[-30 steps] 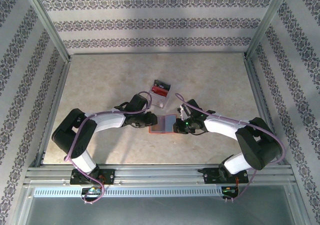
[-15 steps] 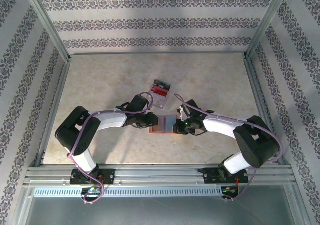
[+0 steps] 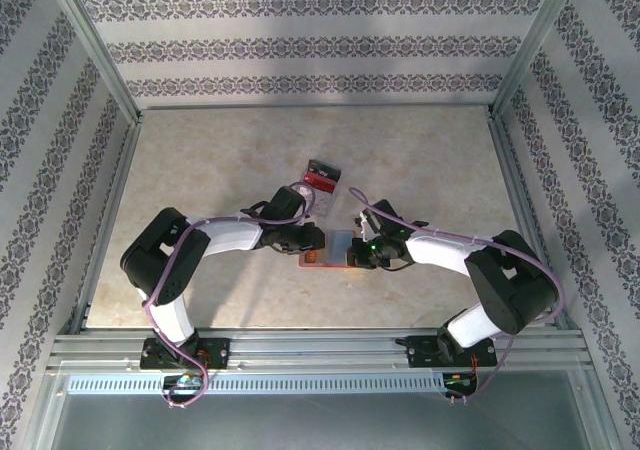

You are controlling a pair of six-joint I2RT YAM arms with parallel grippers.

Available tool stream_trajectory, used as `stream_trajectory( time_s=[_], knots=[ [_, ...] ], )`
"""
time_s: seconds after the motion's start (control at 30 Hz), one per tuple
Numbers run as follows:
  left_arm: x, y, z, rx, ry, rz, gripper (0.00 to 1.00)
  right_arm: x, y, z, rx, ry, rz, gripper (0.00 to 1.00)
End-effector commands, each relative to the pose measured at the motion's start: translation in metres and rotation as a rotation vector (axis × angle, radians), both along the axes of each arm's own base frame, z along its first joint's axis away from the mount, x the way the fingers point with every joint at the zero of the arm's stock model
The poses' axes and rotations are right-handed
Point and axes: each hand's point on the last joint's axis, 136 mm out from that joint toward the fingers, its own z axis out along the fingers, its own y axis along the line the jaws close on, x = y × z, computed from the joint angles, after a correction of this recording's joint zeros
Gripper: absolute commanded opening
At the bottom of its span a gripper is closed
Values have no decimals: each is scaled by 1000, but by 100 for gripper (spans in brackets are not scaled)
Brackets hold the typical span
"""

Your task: Take the credit cards out of the card holder

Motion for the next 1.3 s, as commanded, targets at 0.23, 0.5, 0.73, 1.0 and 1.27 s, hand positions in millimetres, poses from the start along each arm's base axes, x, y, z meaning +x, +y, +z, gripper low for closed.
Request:
stream_trajectory(
  time_s=[0.23, 0.5, 0.73, 1.0, 1.27],
  knots=[
    [1, -29, 11, -25, -22, -73, 23, 2, -5, 2, 33, -17, -8, 8],
    [2, -52, 18, -58, -30, -119, 23, 8, -14, 15, 85, -50, -53, 11],
    [-1, -67, 17, -73, -24, -151, 23, 13, -32, 31, 105, -97, -112, 14],
    [2, -85, 27, -139, -30, -170, 22, 17, -55, 47, 140, -129, -195, 15],
    [4, -106, 35, -172, -44, -207, 22, 18, -71, 53, 163, -132, -240, 15]
  ],
)
